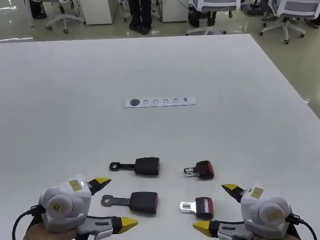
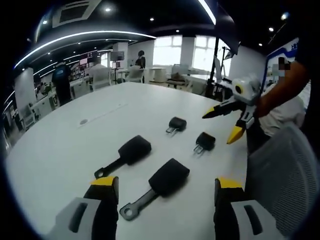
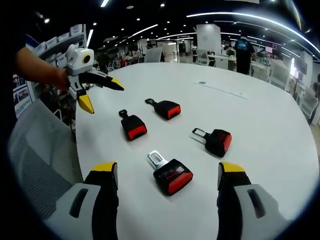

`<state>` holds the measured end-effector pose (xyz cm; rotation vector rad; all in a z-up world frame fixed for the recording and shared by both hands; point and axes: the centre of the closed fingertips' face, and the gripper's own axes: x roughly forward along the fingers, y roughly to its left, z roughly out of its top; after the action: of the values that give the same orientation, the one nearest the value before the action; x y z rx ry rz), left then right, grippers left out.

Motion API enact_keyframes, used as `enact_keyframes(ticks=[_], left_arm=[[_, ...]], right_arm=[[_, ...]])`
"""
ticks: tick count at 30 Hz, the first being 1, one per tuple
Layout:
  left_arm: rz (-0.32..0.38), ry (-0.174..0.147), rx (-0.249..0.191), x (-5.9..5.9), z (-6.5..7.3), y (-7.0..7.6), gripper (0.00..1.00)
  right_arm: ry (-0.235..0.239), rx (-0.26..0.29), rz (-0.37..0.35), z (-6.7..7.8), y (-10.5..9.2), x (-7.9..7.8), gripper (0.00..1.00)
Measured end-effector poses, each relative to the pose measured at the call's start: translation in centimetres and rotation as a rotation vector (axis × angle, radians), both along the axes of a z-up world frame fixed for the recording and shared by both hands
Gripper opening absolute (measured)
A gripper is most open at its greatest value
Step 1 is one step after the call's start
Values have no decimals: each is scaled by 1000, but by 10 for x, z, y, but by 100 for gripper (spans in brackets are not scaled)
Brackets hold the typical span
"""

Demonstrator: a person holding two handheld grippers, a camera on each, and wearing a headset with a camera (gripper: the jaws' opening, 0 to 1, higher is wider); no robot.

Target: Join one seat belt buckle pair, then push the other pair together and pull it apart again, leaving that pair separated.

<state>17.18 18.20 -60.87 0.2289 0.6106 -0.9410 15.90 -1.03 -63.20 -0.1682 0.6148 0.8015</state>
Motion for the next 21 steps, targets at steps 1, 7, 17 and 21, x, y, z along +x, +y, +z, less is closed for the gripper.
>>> enact_keyframes(ticks=[1, 7, 17, 21], left_arm=[[-9, 3, 4, 1, -2, -1, 80], [-78, 29, 29, 3, -12, -11, 79], [-189, 47, 63, 8, -26, -24, 74], [-234, 60, 92, 6, -29, -30, 73]], right_arm=[[3, -2, 5, -3, 0, 1, 81], [39, -14, 57, -12, 6, -1, 78], [84, -29, 130, -26, 7, 3, 78], [98, -45, 166, -29, 8, 2, 75]])
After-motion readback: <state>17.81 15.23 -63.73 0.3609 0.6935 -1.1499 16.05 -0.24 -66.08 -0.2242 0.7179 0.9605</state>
